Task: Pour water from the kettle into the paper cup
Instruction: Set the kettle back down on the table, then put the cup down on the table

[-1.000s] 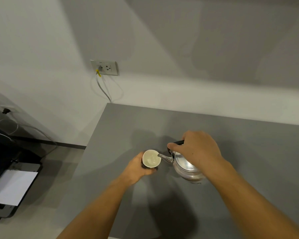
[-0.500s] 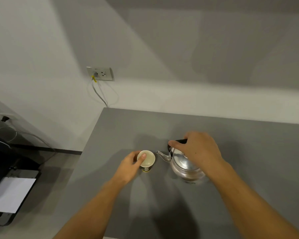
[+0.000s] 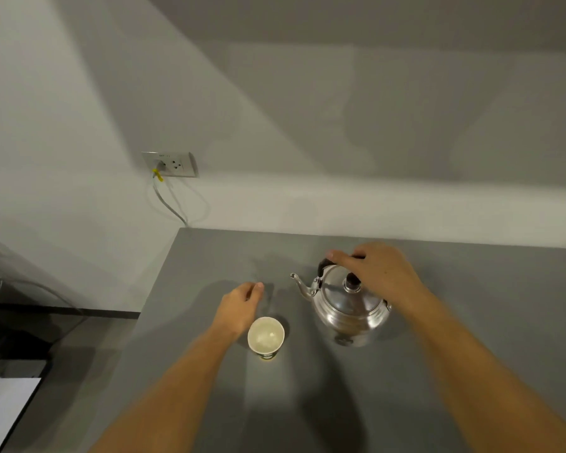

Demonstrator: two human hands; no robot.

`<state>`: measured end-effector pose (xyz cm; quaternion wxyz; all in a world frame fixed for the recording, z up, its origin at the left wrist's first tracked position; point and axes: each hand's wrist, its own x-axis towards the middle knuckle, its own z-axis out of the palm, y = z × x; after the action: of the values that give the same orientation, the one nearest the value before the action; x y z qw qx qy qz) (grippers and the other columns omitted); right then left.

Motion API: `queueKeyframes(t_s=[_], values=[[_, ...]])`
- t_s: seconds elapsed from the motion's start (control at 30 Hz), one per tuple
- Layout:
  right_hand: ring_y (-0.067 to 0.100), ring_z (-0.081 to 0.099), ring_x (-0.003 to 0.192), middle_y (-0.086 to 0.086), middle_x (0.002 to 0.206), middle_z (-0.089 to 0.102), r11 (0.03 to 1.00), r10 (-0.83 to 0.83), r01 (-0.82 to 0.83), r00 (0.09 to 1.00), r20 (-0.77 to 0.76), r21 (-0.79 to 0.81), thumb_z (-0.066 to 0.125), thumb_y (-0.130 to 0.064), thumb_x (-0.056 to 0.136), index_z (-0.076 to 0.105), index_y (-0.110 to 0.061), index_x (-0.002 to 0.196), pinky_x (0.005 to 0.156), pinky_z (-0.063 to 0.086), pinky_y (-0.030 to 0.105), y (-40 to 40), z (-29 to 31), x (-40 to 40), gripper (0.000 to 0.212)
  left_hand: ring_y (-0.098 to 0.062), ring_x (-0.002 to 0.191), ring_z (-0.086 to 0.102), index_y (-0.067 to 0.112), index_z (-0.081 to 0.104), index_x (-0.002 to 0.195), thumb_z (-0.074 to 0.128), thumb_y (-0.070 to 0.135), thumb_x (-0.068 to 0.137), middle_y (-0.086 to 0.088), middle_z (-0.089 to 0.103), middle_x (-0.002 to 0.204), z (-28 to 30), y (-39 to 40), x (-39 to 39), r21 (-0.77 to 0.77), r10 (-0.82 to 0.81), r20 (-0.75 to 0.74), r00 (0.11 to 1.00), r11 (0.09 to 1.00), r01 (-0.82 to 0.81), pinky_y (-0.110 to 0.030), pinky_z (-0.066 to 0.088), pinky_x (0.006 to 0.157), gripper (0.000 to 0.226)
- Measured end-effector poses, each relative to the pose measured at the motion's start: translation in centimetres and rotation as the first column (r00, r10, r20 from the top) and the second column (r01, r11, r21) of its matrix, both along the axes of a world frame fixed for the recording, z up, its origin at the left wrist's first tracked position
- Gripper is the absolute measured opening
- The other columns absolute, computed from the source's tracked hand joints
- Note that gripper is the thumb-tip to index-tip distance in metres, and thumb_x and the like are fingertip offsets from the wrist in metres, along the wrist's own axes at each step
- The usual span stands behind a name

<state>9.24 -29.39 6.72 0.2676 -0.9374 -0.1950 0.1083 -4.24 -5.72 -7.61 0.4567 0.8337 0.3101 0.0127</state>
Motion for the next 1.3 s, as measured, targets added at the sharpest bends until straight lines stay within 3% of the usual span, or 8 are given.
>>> queueKeyframes(t_s=[0.17, 0.3, 0.57, 0.7, 0.87, 1.0, 1.3], values=[[0.015, 0.051, 0.045, -0.001, 0.047, 0.055, 0.998, -0.058, 0.059, 0.998, -0.022, 0.035, 0.041, -0.075, 0.089, 0.062, -0.003, 0.063, 0.049, 0.039, 0.029, 1.7, -1.5, 5.6, 0.079, -0.027, 0.093, 0.071, 0.014, 0.071, 0.102, 0.044, 0.052, 0.104, -0.006, 0.077, 0.098, 0.1, 1.3, 3.1, 0.044, -0.008, -0.003, 1.0, 0.999, 0.008, -0.043, 0.056, 0.091, 0.046], [0.02, 0.047, 0.047, 0.003, 0.049, 0.051, 0.996, -0.087, 0.088, 0.996, -0.003, 0.025, 0.045, -0.062, 0.087, 0.051, -0.011, 0.053, 0.049, 0.039, 0.031, 3.5, -2.6, 9.7, 0.062, -0.029, 0.094, 0.071, 0.014, 0.073, 0.103, 0.045, 0.05, 0.105, -0.006, 0.079, 0.098, 0.0, 2.1, 5.4, 0.112, -0.004, -0.006, 1.0, 0.994, 0.004, -0.039, 0.055, 0.088, 0.046], [0.021, 0.047, 0.05, 0.0, 0.047, 0.05, 0.982, -0.146, 0.161, 0.98, -0.137, 0.103, 0.053, -0.051, 0.083, 0.062, 0.001, 0.064, 0.054, 0.039, 0.031, 5.7, -4.8, 15.9, 0.057, -0.031, 0.092, 0.071, 0.011, 0.072, 0.098, 0.045, 0.049, 0.105, -0.01, 0.078, 0.093, -0.3, 2.9, 8.1, 0.138, -0.007, -0.027, 1.0, 0.99, 0.01, -0.042, 0.056, 0.089, 0.047], [0.02, 0.045, 0.049, -0.005, 0.037, 0.043, 0.981, -0.157, 0.172, 0.974, -0.162, 0.088, 0.054, -0.048, 0.082, 0.062, -0.01, 0.059, 0.051, 0.037, 0.03, 6.4, -5.7, 17.4, 0.045, -0.029, 0.089, 0.07, 0.013, 0.072, 0.099, 0.046, 0.049, 0.105, -0.009, 0.077, 0.091, -0.3, 2.9, 8.7, 0.139, -0.006, -0.019, 1.0, 0.99, 0.009, -0.04, 0.056, 0.086, 0.045], [0.018, 0.045, 0.047, -0.005, 0.036, 0.044, 0.982, -0.157, 0.17, 0.975, -0.158, 0.078, 0.052, -0.052, 0.081, 0.06, -0.01, 0.056, 0.049, 0.036, 0.029, 7.3, -6.8, 18.3, 0.049, -0.025, 0.088, 0.07, 0.016, 0.073, 0.101, 0.047, 0.051, 0.104, -0.004, 0.078, 0.091, -0.3, 3.0, 8.8, 0.136, -0.007, -0.005, 1.0, 0.991, 0.007, -0.035, 0.054, 0.082, 0.044], [0.017, 0.048, 0.048, -0.004, 0.043, 0.049, 0.977, -0.166, 0.184, 0.974, -0.153, 0.109, 0.053, -0.055, 0.084, 0.064, -0.003, 0.062, 0.05, 0.038, 0.028, 7.6, -7.3, 18.7, 0.058, -0.024, 0.09, 0.071, 0.017, 0.073, 0.106, 0.048, 0.049, 0.104, -0.003, 0.079, 0.096, -0.5, 3.0, 8.7, 0.122, -0.004, -0.002, 1.0, 0.993, 0.004, -0.034, 0.054, 0.085, 0.041], [0.015, 0.056, 0.057, -0.005, 0.057, 0.064, 0.985, -0.098, 0.115, 0.986, -0.132, 0.128, 0.052, -0.051, 0.093, 0.066, -0.007, 0.066, 0.052, 0.038, 0.028, 7.9, -7.9, 19.0, 0.054, -0.026, 0.094, 0.073, 0.013, 0.073, 0.109, 0.05, 0.045, 0.105, -0.006, 0.079, 0.1, -0.2, 2.9, 8.8, 0.121, -0.012, 0.017, 1.0, 0.993, 0.01, -0.037, 0.056, 0.091, 0.04]])
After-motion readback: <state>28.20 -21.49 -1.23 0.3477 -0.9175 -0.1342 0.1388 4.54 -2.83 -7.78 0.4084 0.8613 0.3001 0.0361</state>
